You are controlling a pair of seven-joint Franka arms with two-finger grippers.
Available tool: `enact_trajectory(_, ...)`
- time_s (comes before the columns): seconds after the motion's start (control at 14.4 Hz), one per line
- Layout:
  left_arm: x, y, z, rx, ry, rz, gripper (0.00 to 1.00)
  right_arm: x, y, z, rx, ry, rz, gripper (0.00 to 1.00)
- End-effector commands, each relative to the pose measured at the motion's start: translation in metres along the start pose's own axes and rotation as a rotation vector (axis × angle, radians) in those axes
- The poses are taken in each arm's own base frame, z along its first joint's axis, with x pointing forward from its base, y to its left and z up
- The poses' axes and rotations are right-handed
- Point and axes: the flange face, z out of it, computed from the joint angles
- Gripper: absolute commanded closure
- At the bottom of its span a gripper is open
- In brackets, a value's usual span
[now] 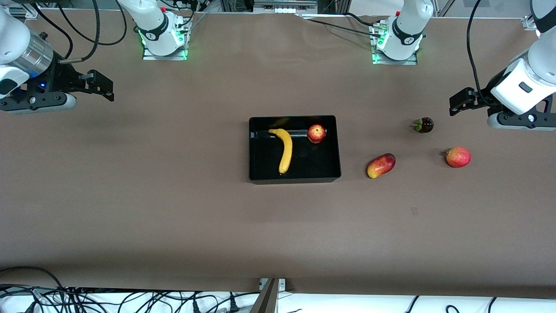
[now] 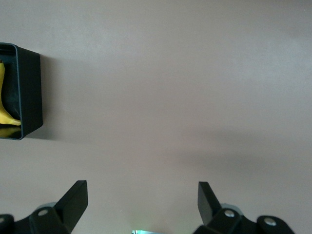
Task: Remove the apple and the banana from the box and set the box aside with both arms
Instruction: 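Move the left gripper toward the red apple in the black box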
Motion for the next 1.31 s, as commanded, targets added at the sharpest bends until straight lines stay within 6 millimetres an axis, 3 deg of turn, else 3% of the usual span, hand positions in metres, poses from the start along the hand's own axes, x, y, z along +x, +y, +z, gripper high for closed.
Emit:
enact_trajectory(0.0,0.002,0.002,-0.004,0.014,-0.018,0.018,0.0,-0.002,0.0,-0.009,-0.001,0.012,-0.002,0.0)
enact_trajectory(0.28,0.001,0.006,-0.005,0.013,-0.022,0.026,0.0,0.001,-0.002,-0.011,0.006,0.033,-0.002,0.0)
enact_trajectory(0.35,0.001,0.019,0.006,0.015,-0.059,0.048,0.0,0.002,-0.003,-0.012,0.006,0.048,-0.007,0.0)
enact_trajectory(0.48,-0.002,0.026,0.031,0.02,-0.185,0.054,0.0,0.003,-0.002,-0.014,0.008,0.058,-0.004,0.0)
enact_trajectory(0.62,0.004,0.067,0.058,0.033,-0.233,0.062,0.0,0.004,0.003,-0.013,0.008,0.056,0.005,0.0)
enact_trajectory(0.76,0.013,0.12,0.088,0.059,-0.233,-0.008,0.0,0.005,0.004,-0.012,0.006,0.061,0.007,0.0)
enact_trajectory(0.97,0.009,0.217,0.136,0.12,-0.205,-0.131,0.0,0.007,0.006,-0.014,0.004,0.083,0.012,0.0)
enact_trajectory(1.25,0.008,0.306,0.211,0.129,-0.139,-0.33,0.0,0.008,0.02,-0.012,0.002,0.08,0.035,0.0)
